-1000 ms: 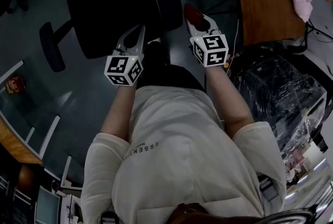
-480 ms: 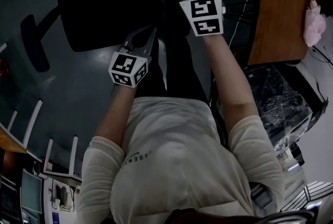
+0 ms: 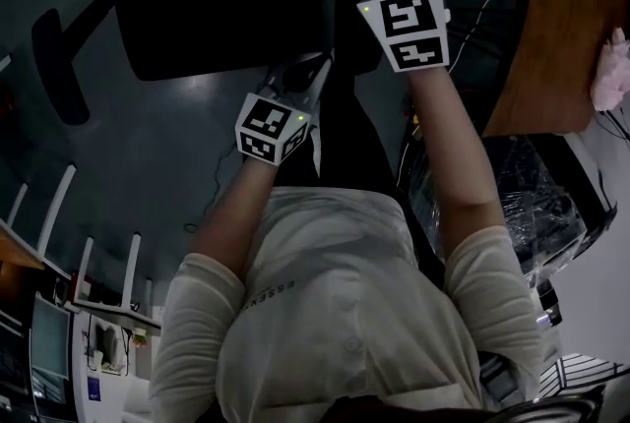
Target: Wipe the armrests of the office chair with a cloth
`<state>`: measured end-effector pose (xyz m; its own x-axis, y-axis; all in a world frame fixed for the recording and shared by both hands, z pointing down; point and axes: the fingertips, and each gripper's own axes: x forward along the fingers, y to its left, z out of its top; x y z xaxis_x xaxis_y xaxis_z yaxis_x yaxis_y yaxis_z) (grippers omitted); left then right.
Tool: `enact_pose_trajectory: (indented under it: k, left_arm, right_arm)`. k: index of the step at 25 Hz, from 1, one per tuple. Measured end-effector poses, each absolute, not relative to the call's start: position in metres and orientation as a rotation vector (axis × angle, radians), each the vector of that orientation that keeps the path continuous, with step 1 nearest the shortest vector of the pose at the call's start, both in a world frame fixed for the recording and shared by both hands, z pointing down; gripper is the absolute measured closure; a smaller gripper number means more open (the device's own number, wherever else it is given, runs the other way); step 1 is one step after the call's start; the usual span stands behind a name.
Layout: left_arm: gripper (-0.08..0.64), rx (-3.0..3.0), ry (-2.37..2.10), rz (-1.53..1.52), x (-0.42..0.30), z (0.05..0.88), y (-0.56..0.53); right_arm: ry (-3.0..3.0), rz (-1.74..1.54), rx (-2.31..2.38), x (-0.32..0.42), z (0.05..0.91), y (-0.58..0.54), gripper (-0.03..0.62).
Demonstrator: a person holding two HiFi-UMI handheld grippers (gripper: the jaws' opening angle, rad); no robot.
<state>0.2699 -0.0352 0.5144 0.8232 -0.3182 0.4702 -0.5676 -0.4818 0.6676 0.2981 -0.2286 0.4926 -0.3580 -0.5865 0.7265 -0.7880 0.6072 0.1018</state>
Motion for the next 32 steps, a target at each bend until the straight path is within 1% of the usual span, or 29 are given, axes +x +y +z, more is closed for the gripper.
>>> enact_pose_trajectory:
  k: [10, 24, 32]
  left_arm:
    - [0.554, 2.183, -0.692, 0.431, 0.278, 0.520, -0.033]
    - [0.555, 2.165, -0.889, 0.350, 0.271, 0.521, -0.028]
    - [0.555, 2.210, -0.965, 0.364, 0.267, 0.519, -0.031]
  right_arm:
    - [-2.166, 0.391, 0.948, 0.285, 0.491, -0.183, 0.543]
    - [-2.247, 0.510, 0.898, 0.276, 0.492, -0.059, 0.545]
    - [-2.309, 0.596, 0.902, 0.278, 0.488, -0.005, 0.548]
